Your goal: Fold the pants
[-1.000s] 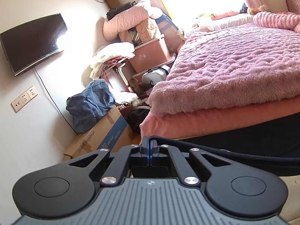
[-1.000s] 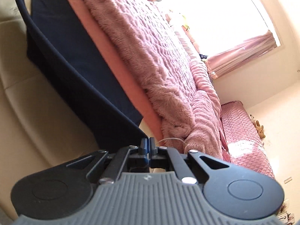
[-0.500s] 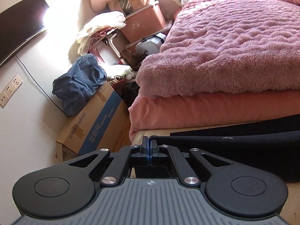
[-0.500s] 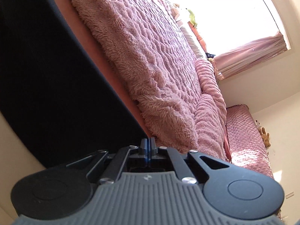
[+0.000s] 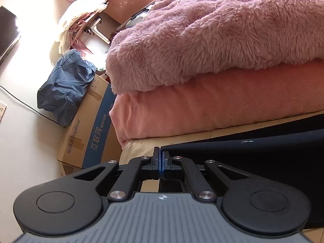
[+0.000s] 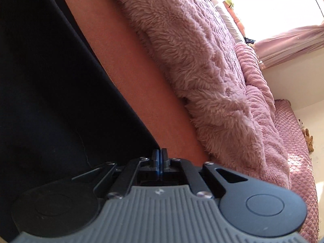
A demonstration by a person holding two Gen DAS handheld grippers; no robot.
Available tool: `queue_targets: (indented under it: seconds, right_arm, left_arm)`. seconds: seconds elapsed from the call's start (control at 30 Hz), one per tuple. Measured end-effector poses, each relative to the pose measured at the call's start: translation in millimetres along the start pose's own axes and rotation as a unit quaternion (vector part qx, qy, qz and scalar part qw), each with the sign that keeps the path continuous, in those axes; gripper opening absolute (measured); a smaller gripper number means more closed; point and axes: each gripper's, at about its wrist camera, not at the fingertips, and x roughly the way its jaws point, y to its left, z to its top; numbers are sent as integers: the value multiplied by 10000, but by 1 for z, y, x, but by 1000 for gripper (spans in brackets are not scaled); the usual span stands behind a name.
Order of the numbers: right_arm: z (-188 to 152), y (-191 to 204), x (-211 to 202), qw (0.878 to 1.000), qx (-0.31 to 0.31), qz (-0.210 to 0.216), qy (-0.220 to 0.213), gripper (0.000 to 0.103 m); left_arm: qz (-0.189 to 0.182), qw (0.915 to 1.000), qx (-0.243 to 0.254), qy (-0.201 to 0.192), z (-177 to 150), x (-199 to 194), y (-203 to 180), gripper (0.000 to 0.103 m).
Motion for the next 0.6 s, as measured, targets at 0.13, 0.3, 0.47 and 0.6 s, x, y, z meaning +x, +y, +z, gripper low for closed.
queue_targets:
  seconds: [0.13,0.3,0.47,0.6]
  right_arm:
    - [-5,4,-2,10000,-5,-46,-56,0]
    - [-6,-10,-13,9990,188,-256,-299,0]
    - [4,-3,10,9997,192,-143,-90,0]
    - [5,4,21,9994,321,-115,6,0]
  left_arm:
    - [30,9999,128,-67,-1,-1,-1,0]
    - [-26,9996,129,-247,4,-16,12,0]
    - [-26,9998,112,-131,16,-4,6,0]
    - [-37,9999,83,-123,21,2,2,0]
